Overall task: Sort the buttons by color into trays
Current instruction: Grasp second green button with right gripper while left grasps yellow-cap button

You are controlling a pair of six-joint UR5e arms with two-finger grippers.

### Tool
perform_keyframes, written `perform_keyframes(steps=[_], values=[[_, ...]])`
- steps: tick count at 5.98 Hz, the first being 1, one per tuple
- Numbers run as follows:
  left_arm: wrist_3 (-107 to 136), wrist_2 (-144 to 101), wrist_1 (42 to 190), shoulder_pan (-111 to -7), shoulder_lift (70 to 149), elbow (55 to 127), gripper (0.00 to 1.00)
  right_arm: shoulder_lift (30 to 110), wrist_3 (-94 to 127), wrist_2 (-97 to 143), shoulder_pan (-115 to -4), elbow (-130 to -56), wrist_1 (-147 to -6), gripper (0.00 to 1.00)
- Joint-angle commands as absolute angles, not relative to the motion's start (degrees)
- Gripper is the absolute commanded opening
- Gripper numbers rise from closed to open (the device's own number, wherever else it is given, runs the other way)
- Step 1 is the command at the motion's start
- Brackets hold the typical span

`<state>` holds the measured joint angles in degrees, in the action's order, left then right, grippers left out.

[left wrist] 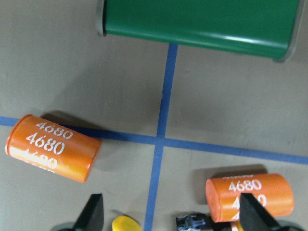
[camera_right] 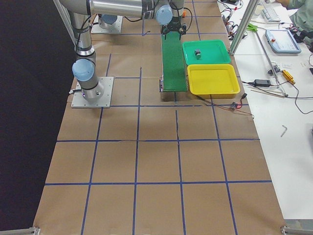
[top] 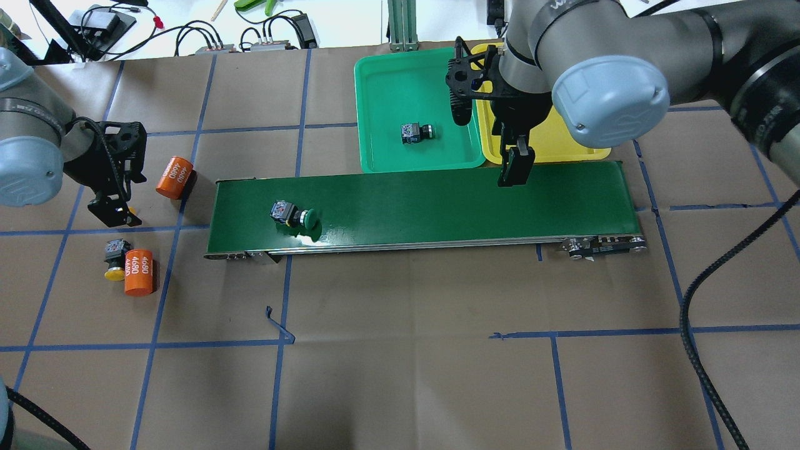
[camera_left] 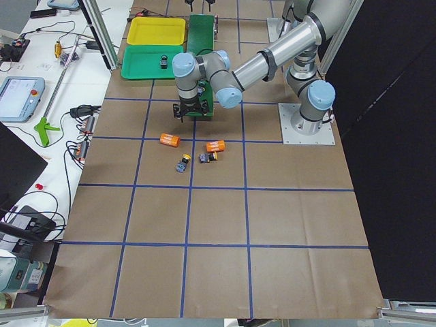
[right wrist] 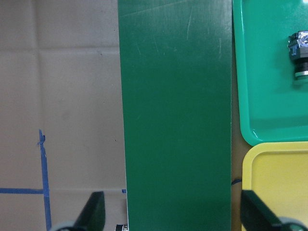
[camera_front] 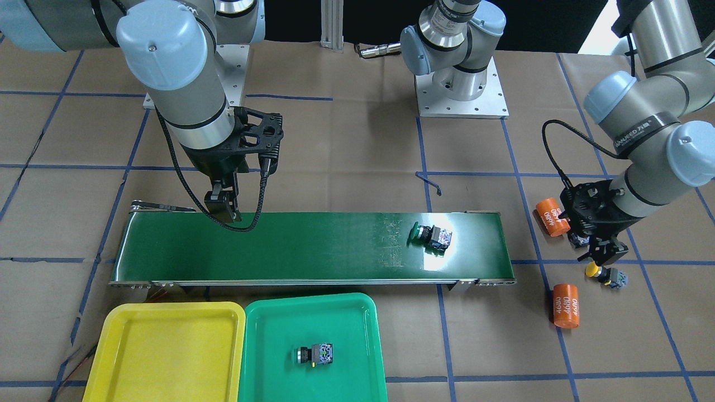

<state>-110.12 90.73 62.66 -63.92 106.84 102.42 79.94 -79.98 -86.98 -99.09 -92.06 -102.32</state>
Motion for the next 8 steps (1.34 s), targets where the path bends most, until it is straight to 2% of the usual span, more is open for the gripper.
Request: perform_keyframes(steps=[1,3,6,7,8], values=[[-125.5,91.6,58.2,-61.0,113.6,96.9,0.99,79.9,-79.8,-86.5,-99.2,-93.2,-103.4,1.0],[-136.5,92.9,54.5,-57.8,118.3,95.2,0.99,79.9,-79.9,-86.5,-99.2,-95.8,-106.1,1.0],[-139.0,92.5,51.1,-55.5,122.1,96.6,0.99,79.7,-78.9,-86.3,-99.7,-97.6,-109.3,1.0],[-139.1,92.3,51.1,-55.5,123.0,96.5,0.91,78.4,-75.8,-86.3,-100.2,-97.6,-110.1,1.0],[-139.3,90.4,51.0,-55.5,123.0,96.3,0.53,76.6,-73.8,-86.4,-101.8,-97.6,-113.1,1.0]])
